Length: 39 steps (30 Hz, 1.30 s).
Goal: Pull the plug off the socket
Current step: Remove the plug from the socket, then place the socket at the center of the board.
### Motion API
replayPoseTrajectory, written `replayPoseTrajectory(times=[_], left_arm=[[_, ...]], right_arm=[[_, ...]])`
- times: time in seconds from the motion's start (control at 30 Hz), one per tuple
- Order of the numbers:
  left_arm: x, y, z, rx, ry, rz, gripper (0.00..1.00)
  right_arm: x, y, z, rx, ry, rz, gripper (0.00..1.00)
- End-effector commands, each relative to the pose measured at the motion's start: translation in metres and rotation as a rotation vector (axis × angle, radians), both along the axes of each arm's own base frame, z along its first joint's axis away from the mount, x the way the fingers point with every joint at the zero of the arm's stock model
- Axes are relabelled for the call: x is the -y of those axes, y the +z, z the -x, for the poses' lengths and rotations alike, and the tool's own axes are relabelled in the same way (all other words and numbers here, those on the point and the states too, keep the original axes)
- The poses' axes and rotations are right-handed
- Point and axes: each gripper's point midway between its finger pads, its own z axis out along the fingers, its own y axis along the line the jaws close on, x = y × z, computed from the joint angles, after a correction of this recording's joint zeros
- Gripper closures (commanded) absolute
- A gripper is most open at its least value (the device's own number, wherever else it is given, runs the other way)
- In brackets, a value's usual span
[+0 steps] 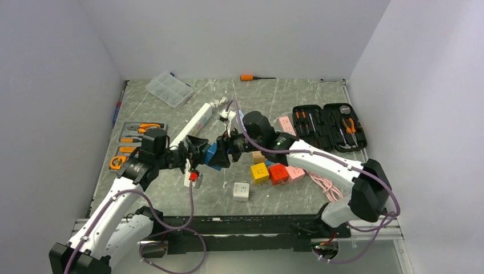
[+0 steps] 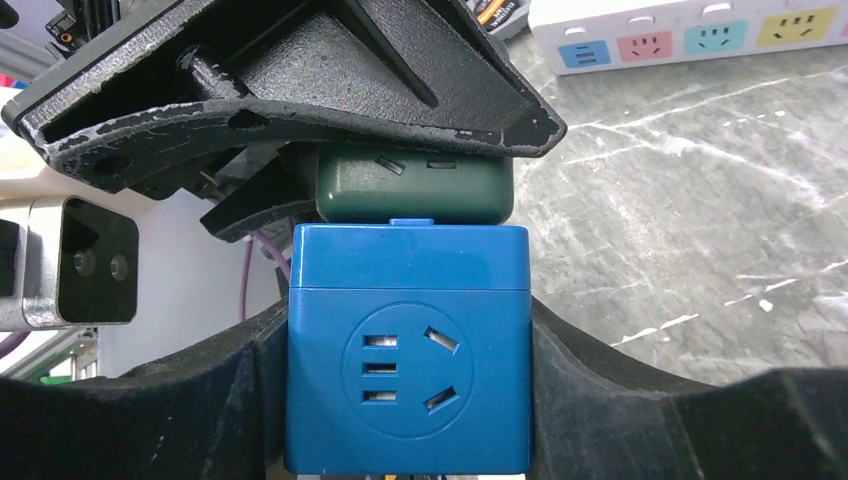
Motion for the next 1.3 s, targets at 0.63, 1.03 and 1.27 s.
replayPoseTrajectory(times=[0.63, 1.03, 1.27], left_arm=[[-0.090, -0.059, -0.069, 0.006, 0.438, -0.367, 1.00], [-0.071, -0.064, -0.027, -0.146, 0.346, -0.330, 1.00], [-0.059, -0.078, -0.011, -0.205, 0.318, -0.347, 1.00]], right_arm=[[0.070, -0.027, 0.018, -0.069, -0.177, 0.213, 1.00], [0.058, -0.100, -0.087, 0.101, -0.529, 0.410, 1.00], [0.058, -0.138, -0.119, 0.132, -0.655, 0.489, 0.96]])
